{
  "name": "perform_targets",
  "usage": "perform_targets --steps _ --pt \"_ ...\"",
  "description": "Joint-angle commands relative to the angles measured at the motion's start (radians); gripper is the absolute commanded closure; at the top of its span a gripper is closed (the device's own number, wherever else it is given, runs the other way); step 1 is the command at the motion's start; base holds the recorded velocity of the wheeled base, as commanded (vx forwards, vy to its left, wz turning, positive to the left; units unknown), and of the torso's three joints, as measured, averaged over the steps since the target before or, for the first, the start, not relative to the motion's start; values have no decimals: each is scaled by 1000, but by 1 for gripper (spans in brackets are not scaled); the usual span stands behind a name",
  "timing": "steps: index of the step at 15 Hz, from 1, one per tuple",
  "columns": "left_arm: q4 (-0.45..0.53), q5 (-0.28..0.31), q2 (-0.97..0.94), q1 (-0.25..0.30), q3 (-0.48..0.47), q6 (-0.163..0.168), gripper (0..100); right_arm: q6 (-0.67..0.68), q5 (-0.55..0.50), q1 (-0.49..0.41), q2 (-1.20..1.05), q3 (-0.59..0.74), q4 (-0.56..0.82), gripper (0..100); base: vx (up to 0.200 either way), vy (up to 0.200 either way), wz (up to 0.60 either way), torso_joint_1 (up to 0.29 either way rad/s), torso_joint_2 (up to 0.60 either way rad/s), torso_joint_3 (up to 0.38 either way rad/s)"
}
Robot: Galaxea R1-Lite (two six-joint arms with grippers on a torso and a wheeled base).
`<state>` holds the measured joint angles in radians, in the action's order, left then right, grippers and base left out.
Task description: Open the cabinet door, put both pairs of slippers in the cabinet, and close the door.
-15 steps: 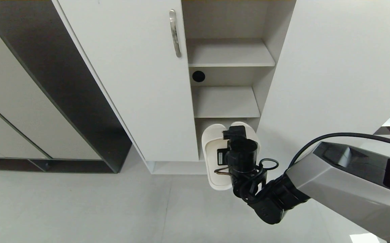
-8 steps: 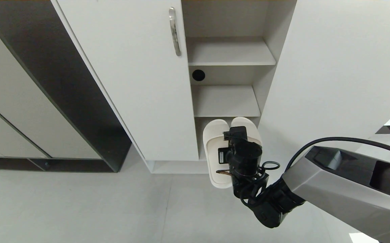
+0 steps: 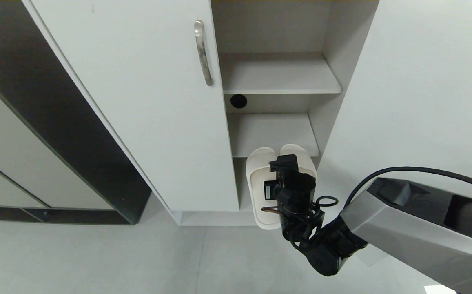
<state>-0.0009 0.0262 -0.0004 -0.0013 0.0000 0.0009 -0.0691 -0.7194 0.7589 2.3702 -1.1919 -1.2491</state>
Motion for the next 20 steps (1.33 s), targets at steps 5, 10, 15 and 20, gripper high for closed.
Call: perform_targets --steps 5,10,15,20 --pt "-1 0 0 0 0 1 100 0 1 0 7 2 -3 100 200 0 0 1 2 2" --pt "-1 0 0 0 0 2 100 0 3 0 29 -14 -3 100 120 0 0 1 0 1" --pt "-1 0 0 0 0 7 100 2 8 -69 101 -160 53 100 0 0 0 0 0 0" --pt "-1 1 0 0 0 7 100 2 9 -121 196 -474 234 100 0 0 0 0 0 0"
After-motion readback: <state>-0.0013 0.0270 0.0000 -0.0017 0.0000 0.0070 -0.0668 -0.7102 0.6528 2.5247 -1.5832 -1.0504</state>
